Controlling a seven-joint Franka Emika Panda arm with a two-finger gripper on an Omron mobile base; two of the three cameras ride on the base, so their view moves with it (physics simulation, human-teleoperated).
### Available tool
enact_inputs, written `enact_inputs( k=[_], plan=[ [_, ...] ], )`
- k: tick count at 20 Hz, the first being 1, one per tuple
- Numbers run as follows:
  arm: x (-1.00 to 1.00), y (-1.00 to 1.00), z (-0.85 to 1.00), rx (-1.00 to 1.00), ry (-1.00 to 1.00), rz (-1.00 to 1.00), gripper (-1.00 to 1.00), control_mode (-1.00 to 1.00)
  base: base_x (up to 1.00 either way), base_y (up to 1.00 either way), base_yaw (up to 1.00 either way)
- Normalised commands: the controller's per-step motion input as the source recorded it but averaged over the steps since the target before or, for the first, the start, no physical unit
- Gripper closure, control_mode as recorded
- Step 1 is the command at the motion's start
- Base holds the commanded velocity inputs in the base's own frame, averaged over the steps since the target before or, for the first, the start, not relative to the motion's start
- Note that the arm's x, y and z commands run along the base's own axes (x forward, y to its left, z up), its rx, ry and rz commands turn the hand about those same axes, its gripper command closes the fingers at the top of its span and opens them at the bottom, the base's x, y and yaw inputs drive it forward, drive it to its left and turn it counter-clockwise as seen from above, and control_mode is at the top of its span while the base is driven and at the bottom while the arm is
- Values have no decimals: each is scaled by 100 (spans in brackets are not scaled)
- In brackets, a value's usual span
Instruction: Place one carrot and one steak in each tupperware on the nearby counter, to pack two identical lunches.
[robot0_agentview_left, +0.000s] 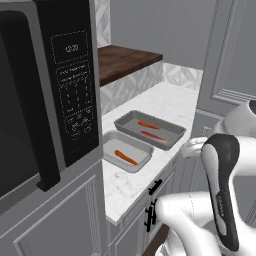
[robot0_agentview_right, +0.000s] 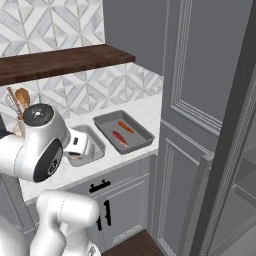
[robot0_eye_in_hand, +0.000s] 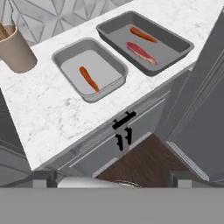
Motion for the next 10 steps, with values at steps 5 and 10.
enact_inputs(
  k=[5,10],
  plan=[
    [-100,0,77,17,5,-8,-100,-100,0,0,0],
    [-100,10,99,3,0,-12,-100,-100,0,0,0]
  ],
)
